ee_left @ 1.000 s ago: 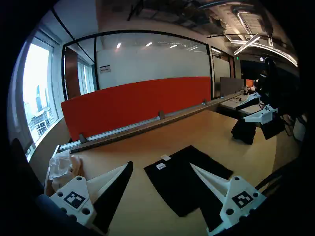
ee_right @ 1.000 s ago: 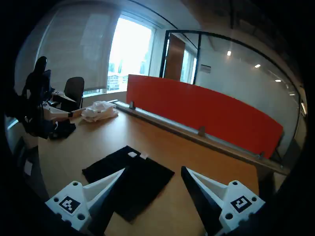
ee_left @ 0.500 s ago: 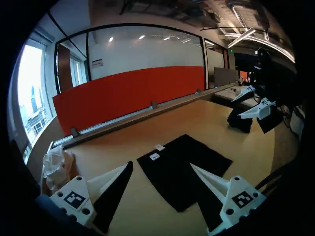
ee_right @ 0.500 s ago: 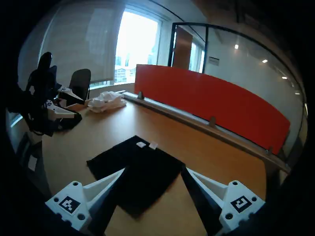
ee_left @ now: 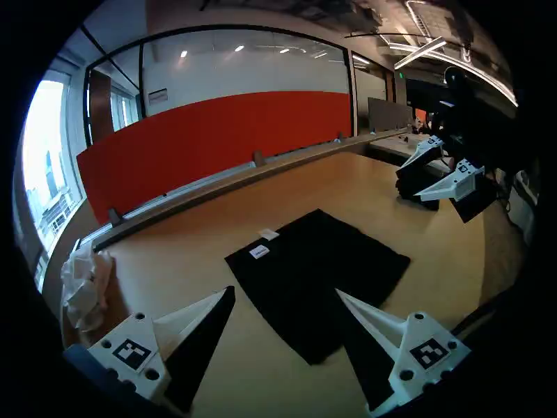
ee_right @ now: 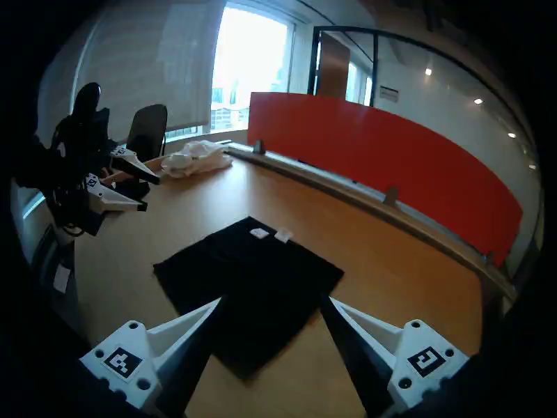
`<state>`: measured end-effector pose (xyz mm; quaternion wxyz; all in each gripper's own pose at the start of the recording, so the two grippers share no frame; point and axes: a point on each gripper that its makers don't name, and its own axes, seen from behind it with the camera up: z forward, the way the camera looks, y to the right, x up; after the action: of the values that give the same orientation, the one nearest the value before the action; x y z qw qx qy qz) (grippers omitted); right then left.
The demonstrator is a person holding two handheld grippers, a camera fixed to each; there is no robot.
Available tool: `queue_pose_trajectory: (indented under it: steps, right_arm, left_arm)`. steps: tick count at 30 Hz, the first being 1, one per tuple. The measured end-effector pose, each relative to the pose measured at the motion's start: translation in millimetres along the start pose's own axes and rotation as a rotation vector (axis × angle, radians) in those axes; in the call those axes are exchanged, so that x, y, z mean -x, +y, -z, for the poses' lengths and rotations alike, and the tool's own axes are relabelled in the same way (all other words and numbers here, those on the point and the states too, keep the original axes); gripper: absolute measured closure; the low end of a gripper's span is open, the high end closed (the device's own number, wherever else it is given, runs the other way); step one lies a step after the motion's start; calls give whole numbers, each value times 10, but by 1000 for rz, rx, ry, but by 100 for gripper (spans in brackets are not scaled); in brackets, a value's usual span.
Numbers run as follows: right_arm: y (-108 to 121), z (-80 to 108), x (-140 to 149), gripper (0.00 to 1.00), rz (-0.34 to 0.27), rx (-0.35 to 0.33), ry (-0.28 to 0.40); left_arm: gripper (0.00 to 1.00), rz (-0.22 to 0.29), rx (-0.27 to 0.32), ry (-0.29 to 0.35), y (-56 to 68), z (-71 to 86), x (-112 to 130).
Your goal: Fold towel
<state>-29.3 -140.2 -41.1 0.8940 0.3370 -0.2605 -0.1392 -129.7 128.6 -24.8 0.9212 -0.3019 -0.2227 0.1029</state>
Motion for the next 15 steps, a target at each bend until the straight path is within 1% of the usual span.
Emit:
queue_pose_trajectory:
  steps: [9,15]
  right_arm:
    - [-135,-226,376,0,17,-29,-78]
    - [-214,-320,567,0,20,-49,-116]
  left_arm:
    - [4,-13,41,-65,161,-196,342]
    - [4,-21,54,-106,217,-289,563]
